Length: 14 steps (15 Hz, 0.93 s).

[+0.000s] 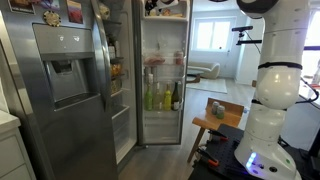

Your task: Close the cover on the topmost shelf of the fridge door

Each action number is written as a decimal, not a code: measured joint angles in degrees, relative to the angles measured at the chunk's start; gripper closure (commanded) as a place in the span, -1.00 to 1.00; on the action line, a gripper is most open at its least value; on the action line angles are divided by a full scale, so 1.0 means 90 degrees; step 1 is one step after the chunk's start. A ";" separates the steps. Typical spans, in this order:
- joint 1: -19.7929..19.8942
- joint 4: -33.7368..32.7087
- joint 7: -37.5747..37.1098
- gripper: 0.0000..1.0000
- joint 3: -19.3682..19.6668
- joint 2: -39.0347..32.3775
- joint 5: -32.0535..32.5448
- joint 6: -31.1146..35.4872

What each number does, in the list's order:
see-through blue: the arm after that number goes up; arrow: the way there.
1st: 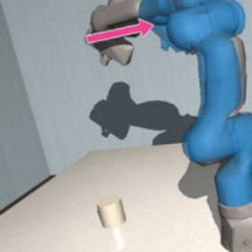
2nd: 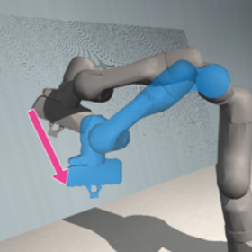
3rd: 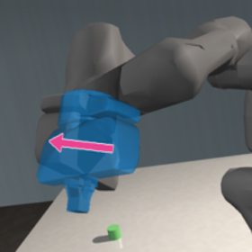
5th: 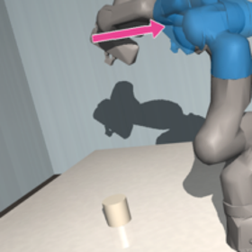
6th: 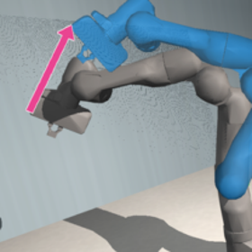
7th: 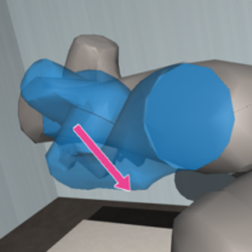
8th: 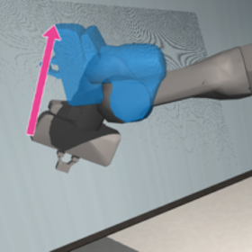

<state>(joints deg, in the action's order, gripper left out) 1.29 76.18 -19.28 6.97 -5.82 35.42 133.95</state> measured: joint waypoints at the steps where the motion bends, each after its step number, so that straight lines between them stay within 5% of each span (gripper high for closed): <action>1: 0.0001 -0.0061 -0.0315 -1.00 0.0064 -0.0046 0.0305 0.0151; 14: -0.0005 -0.0659 -0.3912 -1.00 0.0479 -0.0160 0.4297 0.0633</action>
<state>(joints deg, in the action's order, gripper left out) 1.24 70.25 -54.48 11.28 -7.26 74.09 139.64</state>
